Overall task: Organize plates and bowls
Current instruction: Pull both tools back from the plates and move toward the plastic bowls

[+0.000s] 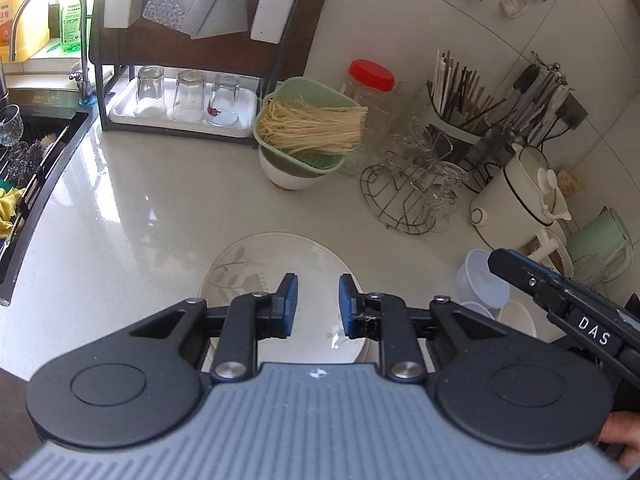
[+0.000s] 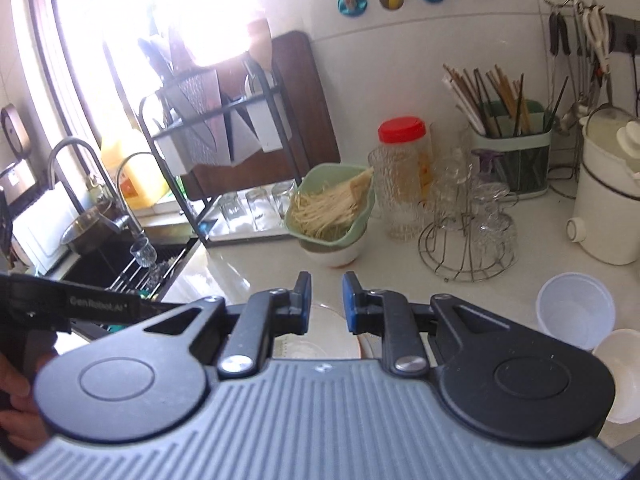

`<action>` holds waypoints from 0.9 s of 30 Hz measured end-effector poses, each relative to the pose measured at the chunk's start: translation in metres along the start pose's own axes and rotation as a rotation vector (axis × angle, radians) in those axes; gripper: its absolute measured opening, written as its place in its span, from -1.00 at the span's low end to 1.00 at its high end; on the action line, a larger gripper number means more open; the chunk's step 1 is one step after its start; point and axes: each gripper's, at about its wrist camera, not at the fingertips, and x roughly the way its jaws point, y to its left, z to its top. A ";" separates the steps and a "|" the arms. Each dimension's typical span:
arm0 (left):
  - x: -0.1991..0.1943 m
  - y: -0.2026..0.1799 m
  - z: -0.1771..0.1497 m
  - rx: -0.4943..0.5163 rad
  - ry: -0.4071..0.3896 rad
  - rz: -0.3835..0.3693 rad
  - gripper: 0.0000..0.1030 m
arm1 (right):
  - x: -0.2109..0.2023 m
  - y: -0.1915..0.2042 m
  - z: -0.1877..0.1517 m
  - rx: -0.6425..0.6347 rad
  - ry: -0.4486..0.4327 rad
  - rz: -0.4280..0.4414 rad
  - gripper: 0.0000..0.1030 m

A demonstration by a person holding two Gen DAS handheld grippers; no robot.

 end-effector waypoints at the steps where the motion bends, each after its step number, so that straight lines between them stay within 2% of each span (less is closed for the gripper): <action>1: -0.002 -0.003 -0.003 0.002 -0.006 0.005 -0.51 | -0.004 -0.002 -0.001 0.005 -0.004 0.003 -0.62; 14: -0.003 -0.045 -0.040 0.035 -0.005 -0.003 -0.41 | -0.040 -0.027 -0.020 -0.013 -0.036 -0.041 -0.62; 27: 0.023 -0.087 -0.067 0.049 0.050 -0.068 -0.40 | -0.066 -0.063 -0.045 0.016 -0.009 -0.116 -0.62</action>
